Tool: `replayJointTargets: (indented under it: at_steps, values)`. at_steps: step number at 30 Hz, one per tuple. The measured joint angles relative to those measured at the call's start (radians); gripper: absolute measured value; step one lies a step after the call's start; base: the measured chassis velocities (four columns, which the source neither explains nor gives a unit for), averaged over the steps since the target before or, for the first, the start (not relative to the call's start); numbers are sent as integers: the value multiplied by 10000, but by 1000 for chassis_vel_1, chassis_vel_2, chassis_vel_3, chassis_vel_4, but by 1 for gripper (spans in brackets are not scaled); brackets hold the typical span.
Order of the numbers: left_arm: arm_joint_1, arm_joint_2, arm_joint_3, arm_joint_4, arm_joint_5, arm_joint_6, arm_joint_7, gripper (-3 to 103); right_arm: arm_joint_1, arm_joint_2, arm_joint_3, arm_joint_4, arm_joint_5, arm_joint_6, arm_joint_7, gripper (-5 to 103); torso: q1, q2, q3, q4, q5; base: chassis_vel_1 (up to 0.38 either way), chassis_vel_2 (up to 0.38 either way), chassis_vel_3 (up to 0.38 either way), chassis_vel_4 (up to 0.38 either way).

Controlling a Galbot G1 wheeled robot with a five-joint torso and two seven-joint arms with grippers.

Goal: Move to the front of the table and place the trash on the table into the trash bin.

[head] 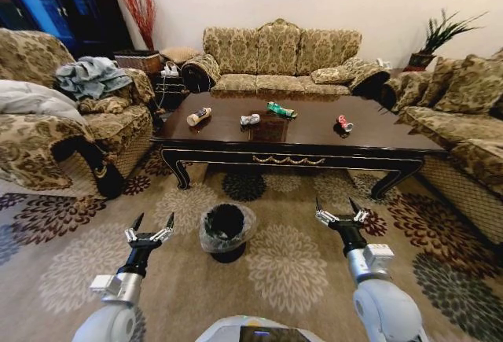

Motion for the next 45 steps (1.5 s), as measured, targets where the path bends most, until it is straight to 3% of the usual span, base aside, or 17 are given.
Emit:
replayJointTargets:
  at_steps: [11, 28, 31, 33, 35, 39, 45]
  values:
    - [-77, -10, 64, 283, 2, 27, 80, 100, 67, 2, -45, -259, 18, 310, 50, 100, -99, -306, -211, 0, 0, -44, 49, 49, -48]
    - [-509, -79, 284, 715, 120, 909, 167, 100, -111, -138, -205, -532, 120, 377, 376, 100, -291, -993, -698, -1, -1, 0, 0, 0, 0]
    - [-585, 80, 290, 741, 41, 1518, 289, 100, -165, -147, -201, -776, 132, 506, 378, 100, -321, -1151, -828, 0, 1, 0, 0, 0, 0]
    - [-596, 106, 293, 741, 31, 1606, 304, 100, -153, -137, -199, -805, 132, 516, 380, 100, -323, -1169, -845, 0, 1, 0, 0, 0, 0]
    - [-856, 429, 372, 770, -232, 2451, 352, 100, 23, -64, -208, -1038, 133, 543, 432, 100, -346, -1342, -992, 0, 0, 0, 0, 0, 0]
    - [-1295, 680, 506, 1011, -480, 2828, 312, 100, 120, -69, -287, -1140, 133, 539, 537, 100, -382, -1485, -1101, 0, 1, 0, 0, 0, 0]
    - [-1713, 993, 751, 1480, -520, 3956, 41, 100, 634, -405, -640, -1484, 196, 333, 793, 100, -385, -1560, -1176, 1, 0, 0, 0, 0, 0]
